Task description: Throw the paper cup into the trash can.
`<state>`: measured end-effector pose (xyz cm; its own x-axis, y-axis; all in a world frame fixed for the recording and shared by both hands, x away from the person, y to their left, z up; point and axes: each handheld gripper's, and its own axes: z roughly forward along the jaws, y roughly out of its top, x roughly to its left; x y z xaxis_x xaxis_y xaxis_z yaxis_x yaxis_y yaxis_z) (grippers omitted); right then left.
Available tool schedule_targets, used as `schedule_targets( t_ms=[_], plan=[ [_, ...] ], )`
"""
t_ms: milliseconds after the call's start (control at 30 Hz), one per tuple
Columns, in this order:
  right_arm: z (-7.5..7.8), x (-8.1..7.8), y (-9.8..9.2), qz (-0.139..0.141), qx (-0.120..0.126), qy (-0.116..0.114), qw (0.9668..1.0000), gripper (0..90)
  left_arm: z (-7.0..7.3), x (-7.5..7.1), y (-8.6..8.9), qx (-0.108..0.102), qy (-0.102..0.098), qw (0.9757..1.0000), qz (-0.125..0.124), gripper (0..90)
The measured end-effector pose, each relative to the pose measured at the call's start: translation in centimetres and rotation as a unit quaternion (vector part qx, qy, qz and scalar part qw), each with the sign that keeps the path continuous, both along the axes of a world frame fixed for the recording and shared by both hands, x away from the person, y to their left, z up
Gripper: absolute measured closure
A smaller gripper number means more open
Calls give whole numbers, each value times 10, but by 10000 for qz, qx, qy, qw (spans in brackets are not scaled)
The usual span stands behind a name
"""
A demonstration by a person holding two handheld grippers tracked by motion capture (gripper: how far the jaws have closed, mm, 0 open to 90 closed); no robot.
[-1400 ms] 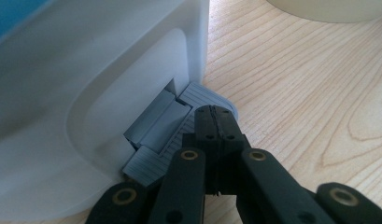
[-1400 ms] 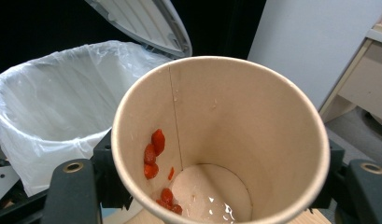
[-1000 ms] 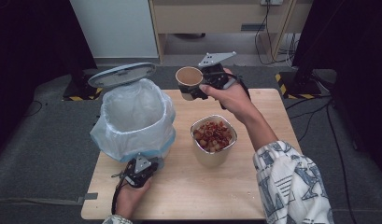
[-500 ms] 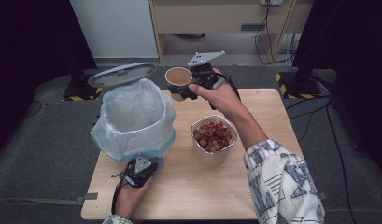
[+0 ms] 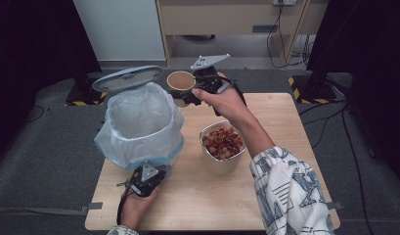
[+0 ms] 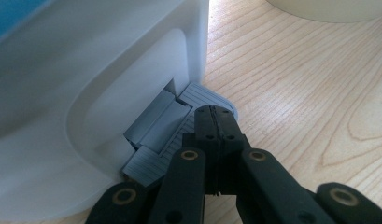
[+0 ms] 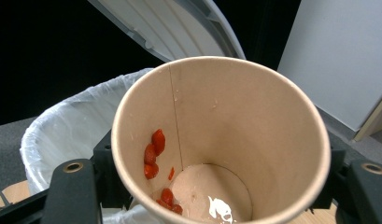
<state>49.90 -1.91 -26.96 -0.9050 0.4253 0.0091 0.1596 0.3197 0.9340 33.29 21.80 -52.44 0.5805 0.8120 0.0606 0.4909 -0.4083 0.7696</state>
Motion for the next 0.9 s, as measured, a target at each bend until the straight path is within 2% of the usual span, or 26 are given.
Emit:
schedule_targets(
  t_ms=[300,600,900],
  plan=[
    [0,-1,9,102,138,69,9998,292,0,0,0,0,0,10000,2,891],
    [-1,-5,29,245,179,110,9995,290,0,0,0,-3,0,10000,1,890],
    [-9,-7,53,374,41,163,9992,286,0,0,0,-9,1,10000,-4,890]
  ],
)
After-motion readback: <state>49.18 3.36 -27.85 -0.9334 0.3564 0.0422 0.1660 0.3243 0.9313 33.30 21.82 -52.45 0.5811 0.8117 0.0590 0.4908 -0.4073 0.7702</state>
